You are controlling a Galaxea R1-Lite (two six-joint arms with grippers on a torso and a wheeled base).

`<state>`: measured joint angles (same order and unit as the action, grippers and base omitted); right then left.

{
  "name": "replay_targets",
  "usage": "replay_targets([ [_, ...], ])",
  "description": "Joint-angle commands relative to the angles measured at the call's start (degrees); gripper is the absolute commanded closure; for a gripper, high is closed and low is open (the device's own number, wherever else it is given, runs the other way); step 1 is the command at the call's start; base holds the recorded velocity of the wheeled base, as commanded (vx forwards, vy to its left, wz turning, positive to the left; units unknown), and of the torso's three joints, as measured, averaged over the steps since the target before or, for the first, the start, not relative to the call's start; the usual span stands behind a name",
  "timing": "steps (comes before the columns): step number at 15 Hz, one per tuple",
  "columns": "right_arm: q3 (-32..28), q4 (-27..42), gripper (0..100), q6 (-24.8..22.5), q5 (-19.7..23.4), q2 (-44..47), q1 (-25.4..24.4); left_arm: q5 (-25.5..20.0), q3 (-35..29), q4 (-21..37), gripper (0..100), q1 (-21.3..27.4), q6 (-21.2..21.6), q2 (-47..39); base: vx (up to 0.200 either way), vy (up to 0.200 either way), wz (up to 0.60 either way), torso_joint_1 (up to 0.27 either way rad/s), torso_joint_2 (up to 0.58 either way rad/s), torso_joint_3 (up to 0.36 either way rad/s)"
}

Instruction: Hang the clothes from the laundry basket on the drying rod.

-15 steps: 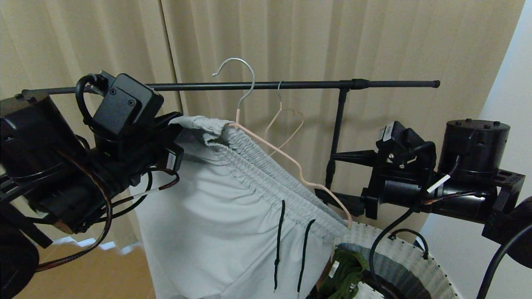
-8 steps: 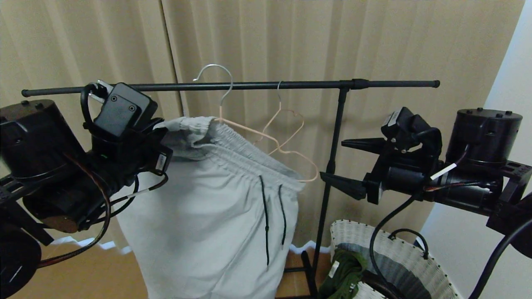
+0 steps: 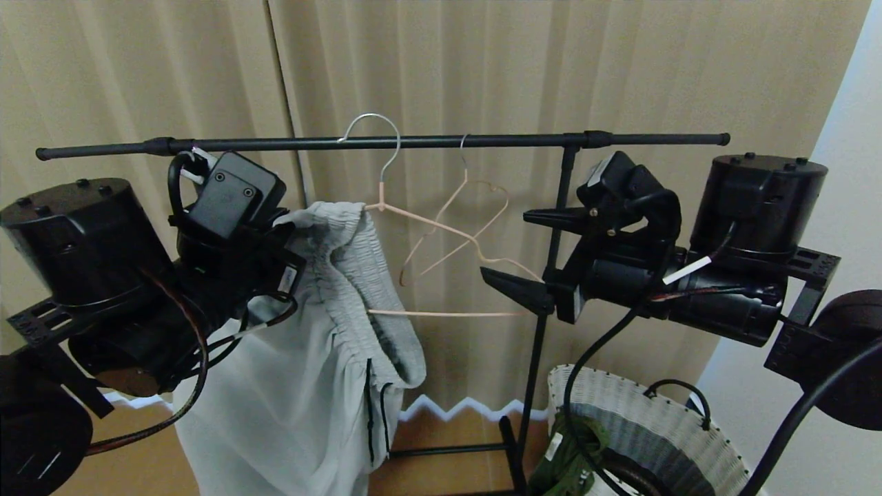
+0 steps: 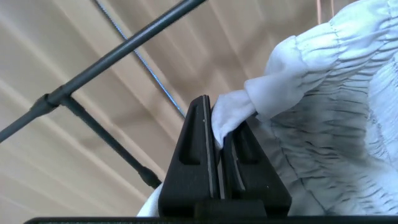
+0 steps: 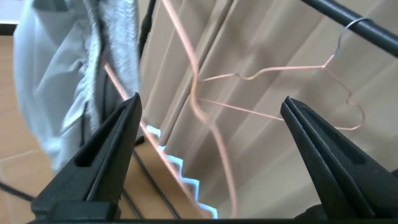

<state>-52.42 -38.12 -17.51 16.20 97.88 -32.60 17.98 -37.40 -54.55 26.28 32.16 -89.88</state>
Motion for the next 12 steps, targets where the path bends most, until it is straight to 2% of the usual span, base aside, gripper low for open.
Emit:
replay_targets([
  [1,-1.2,0.0,0,-0.1,-0.5,1.7,-0.3,0.1,0.0,0.0,100,0.5,0.0,-0.2,0.0,0.0,0.0,0.0,0.0,0.0],
  [3,0.3,0.1,0,0.2,-2.5,-0.4,0.0,1.4,-0.1,0.0,100,-0.4,-0.3,-1.0,0.0,0.0,0.0,0.0,0.0,0.0],
  [6,7.2,-0.8,0,0.4,-4.3,-3.7,2.8,8.0,-1.3,-0.5,100,-2.6,-2.6,-2.7,0.0,0.0,0.0,0.0,0.0,0.0],
  [9,12.0,-0.8,0,0.5,-4.6,-4.0,2.7,7.9,-3.5,-2.6,100,-1.4,-6.8,-4.2,0.0,0.0,0.0,0.0,0.0,0.0],
  [11,12.8,-0.8,0,2.1,-4.6,-2.7,2.5,7.9,-4.9,-3.4,100,0.0,-9.0,-4.7,0.0,0.0,0.0,0.0,0.0,0.0],
  [12,12.5,-0.8,0,4.4,-4.7,-1.6,1.4,7.8,-5.4,-3.5,100,0.5,-9.7,-4.7,0.0,0.0,0.0,0.0,0.0,0.0],
])
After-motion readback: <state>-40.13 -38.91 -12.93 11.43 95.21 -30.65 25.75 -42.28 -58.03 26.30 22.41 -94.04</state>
